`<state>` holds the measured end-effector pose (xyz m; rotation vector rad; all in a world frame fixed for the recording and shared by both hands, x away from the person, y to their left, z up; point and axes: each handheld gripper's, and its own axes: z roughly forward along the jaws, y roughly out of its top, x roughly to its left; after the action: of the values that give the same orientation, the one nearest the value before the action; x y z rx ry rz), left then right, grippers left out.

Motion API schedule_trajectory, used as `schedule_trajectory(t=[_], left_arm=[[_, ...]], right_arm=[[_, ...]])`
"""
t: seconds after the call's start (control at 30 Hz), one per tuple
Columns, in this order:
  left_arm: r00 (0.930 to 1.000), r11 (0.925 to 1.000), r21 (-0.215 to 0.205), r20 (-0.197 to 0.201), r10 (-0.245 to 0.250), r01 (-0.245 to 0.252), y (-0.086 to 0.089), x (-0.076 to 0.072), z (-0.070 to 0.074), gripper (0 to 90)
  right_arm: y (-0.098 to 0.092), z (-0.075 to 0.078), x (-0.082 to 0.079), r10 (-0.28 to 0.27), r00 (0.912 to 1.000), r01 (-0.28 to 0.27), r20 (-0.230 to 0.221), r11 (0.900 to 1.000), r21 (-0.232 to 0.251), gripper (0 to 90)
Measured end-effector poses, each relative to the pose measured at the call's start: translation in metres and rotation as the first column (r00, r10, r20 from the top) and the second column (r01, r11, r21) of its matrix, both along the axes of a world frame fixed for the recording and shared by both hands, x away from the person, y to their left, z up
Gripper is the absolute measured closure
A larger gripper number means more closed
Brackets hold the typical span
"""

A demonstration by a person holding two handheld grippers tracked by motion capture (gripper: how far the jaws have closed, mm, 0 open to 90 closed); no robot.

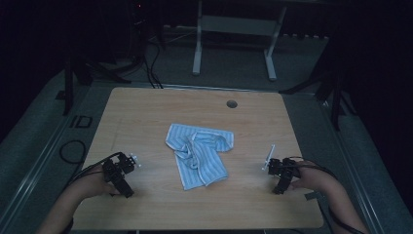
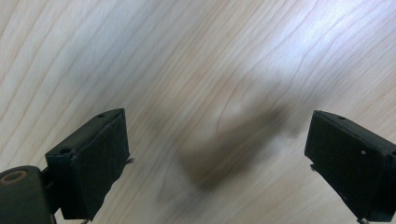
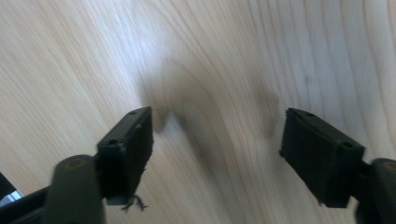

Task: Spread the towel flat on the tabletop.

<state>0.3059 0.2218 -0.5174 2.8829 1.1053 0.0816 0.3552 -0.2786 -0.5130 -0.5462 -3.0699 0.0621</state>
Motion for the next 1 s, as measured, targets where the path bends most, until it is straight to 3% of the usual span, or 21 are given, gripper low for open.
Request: schedule_trajectory(t=[0.1,0.4,0.43,0.5,0.87,1.0], left_arm=[[0.9996,0.9997,0.006,0.017,-0.022,0.022,-0.008,0.004,0.001,13.3],[0.9966,0.9973,0.004,0.035,-0.074,0.074,-0.033,0.016,0.002,17.0],[0.9927,0.9934,0.022,0.041,-0.113,0.112,-0.04,0.018,0.002,17.0],[0.9876,0.9885,0.037,0.05,-0.148,0.147,-0.048,0.021,0.003,20.9],[0.9766,0.9807,0.025,0.09,-0.196,0.194,-0.083,0.04,0.008,28.3],[0.9701,0.977,-0.005,0.12,-0.211,0.213,-0.095,0.046,0.013,32.9]], right_arm=[[0.014,0.001,0.002,0.037,0.9993,-0.037,0.004,0.999,0.013,26.9],[0.049,0.003,0.005,0.133,0.9911,-0.133,0.001,0.991,0.011,31.9],[0.053,0.004,0.005,0.145,0.9895,-0.145,-0.001,0.989,0.009,32.6],[0.065,0.005,0.004,0.18,0.9837,-0.18,0.0,0.984,0.007,33.5],[0.11,0.015,0.002,0.293,0.9559,-0.293,0.019,0.956,-0.002,36.8],[0.125,0.021,0.001,0.332,0.9419,-0.333,0.05,0.943,0.002,39.6]])
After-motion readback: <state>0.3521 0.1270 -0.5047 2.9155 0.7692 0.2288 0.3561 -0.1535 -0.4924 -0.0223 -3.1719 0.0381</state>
